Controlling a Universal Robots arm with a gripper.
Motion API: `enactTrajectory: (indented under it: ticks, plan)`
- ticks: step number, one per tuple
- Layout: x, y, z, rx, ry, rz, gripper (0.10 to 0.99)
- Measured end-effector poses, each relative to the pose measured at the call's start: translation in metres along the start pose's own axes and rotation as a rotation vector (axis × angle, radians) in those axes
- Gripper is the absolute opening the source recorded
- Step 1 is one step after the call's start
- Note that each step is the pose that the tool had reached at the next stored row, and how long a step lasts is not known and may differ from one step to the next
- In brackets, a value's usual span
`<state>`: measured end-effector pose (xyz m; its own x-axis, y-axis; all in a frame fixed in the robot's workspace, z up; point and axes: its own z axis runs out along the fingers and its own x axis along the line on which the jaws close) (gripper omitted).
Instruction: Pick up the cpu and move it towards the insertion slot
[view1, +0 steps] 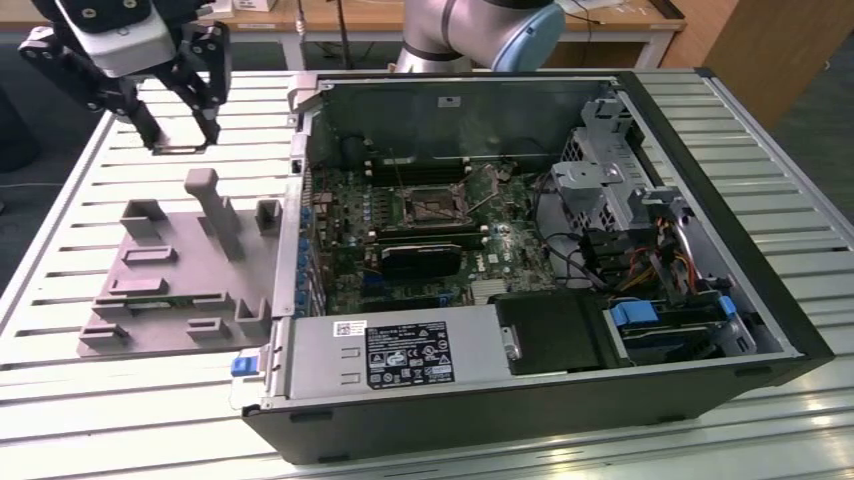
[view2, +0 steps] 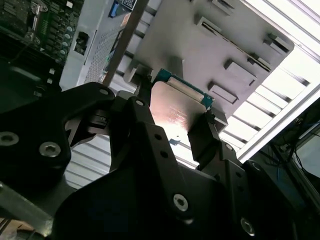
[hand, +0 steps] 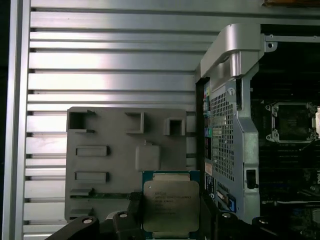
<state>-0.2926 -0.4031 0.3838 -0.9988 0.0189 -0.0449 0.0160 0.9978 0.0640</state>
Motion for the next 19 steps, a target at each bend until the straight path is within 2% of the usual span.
enactTrajectory:
  ticks: [7,19]
  plan:
    - [-0.0275,0.0004,0.0013,0.0,0.0006,0.0,0.541]
    - [-0.0821,0.0013,0.0038,0.0,0.0026,0.0,0.541]
